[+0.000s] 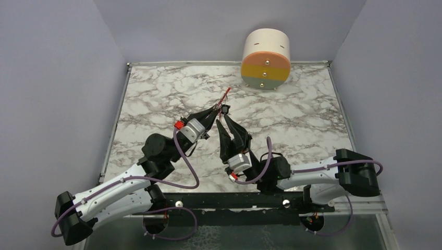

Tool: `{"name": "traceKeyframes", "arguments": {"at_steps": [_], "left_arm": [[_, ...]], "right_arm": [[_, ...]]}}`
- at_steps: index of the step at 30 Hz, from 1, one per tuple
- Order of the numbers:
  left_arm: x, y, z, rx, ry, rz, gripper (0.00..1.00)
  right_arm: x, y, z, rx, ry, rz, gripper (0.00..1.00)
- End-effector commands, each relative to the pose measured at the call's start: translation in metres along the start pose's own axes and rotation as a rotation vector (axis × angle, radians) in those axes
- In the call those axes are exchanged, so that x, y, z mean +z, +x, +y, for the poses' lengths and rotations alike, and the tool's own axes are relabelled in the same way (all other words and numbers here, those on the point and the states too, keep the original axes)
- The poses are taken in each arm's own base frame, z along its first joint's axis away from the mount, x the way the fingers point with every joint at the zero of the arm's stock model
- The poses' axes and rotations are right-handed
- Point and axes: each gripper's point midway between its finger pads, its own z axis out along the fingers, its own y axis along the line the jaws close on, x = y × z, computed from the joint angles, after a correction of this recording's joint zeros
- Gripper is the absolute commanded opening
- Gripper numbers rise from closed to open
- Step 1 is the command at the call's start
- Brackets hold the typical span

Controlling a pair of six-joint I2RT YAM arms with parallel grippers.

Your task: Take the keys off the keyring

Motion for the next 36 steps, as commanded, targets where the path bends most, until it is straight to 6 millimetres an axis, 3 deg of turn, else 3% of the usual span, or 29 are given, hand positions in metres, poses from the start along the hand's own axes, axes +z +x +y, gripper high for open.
{"name": "traceKeyframes", "arguments": {"at_steps": [1, 21, 36], "left_arm": [[0.003, -0.015, 0.004, -0.009, -0.018, -0.053, 0.0], [-0.001, -0.024, -0.005, -0.021, 0.016, -0.085, 0.0], [-0.008, -0.036, -0.007, -0.024, 0.031, -0.121, 0.0]], "right_arm": [[-0.004, -0.03, -0.07, 0.155, 0.269, -0.134, 0.31], [0.018, -0.032, -0.053, 0.115, 0.284, -0.122, 0.29], [0.015, -0.027, -0.067, 0.052, 0.31, -0.091, 0.27]]}}
